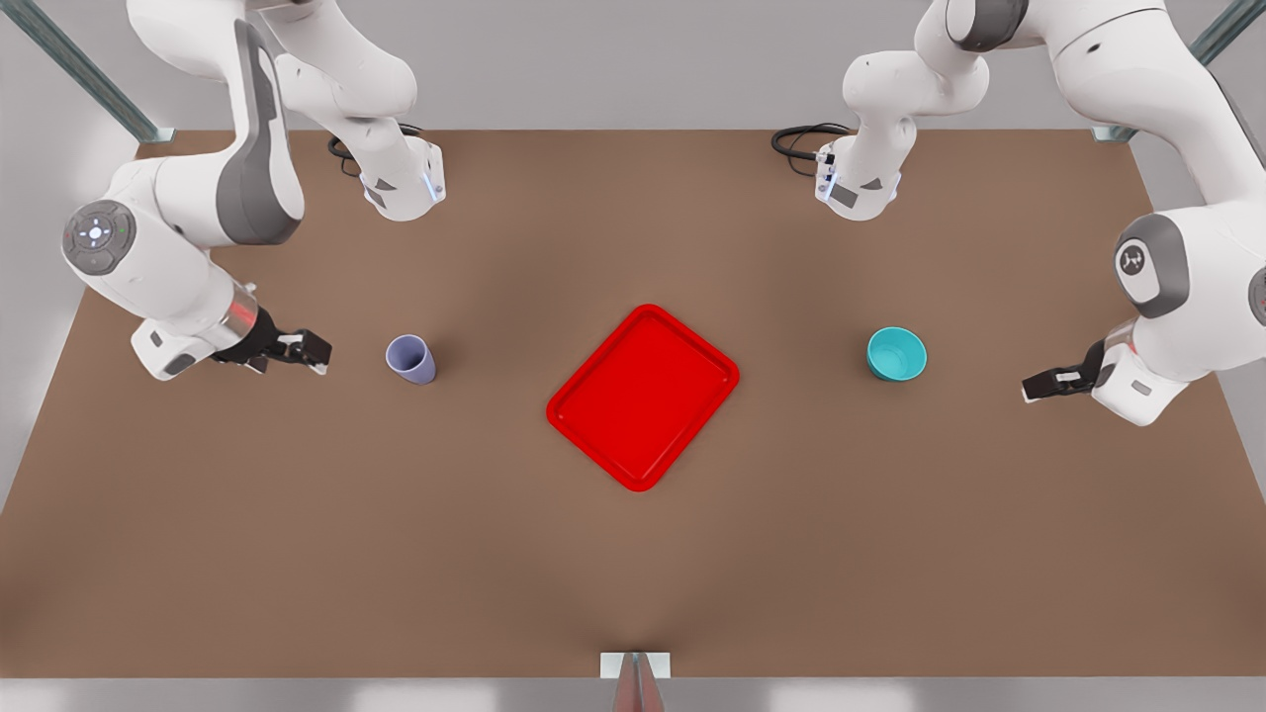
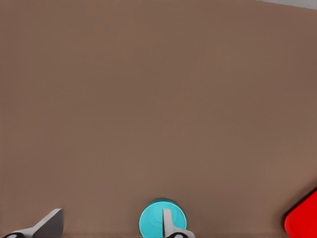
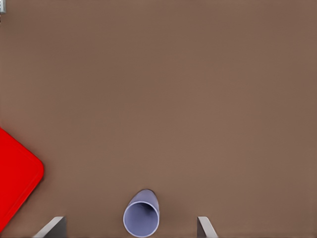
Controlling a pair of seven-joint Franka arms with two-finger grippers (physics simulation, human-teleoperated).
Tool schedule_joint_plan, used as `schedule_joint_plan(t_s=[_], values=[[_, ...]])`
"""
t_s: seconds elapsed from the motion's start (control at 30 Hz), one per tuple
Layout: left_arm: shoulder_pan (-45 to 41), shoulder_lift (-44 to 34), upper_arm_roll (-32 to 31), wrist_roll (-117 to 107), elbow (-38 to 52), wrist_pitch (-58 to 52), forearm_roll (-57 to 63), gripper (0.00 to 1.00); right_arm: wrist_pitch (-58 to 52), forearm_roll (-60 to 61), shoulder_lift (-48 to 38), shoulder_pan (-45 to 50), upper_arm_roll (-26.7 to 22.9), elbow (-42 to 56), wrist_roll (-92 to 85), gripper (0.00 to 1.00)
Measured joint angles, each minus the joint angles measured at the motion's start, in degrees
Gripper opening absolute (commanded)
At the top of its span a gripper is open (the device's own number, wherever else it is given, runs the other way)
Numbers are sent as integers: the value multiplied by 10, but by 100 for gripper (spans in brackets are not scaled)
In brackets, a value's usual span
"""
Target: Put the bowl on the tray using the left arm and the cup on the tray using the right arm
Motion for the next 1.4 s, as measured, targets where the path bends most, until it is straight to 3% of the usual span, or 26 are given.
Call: schedule_joint_plan(t_s=[0.03, 0.2, 0.33, 0.5, 0.93, 0.97, 1.0, 1.03, 1.3, 1.37, 1.4], values=[[0, 0, 0, -1, -5, -1, 0, 100, 0, -1, 5, 2, 0, 1, 0, 100], [22, 16, 21, 213, -260, 143, -45, 100, -8, -3, 40, 3, -1, -1, 1, 100], [21, 22, 21, 261, -364, 267, -112, 100, -2, -8, 67, 4, 0, 1, 2, 100], [12, 22, 20, 283, -428, 322, -197, 100, -30, -7, 62, 5, 0, -6, 12, 100], [-1, 61, 18, 294, -429, 322, -230, 100, -54, -8, 66, 5, 0, -1, 33, 100], [-1, 64, 18, 294, -429, 322, -230, 83, -53, -9, 66, 6, 0, 0, 33, 100], [-1, 64, 18, 294, -428, 322, -230, 56, -53, -9, 66, 5, 0, 0, 33, 100], [-1, 64, 18, 294, -428, 322, -230, 51, -53, -9, 67, 5, 0, 0, 33, 100], [-8, 81, 19, 294, -427, 334, -228, 50, -56, -10, 67, 8, 0, 0, 37, 100], [-8, 80, 19, 294, -426, 334, -228, 37, -56, -10, 67, 7, 0, 0, 37, 100], [-8, 80, 19, 294, -426, 334, -228, 36, -56, -10, 67, 10, 0, 1, 37, 100]])
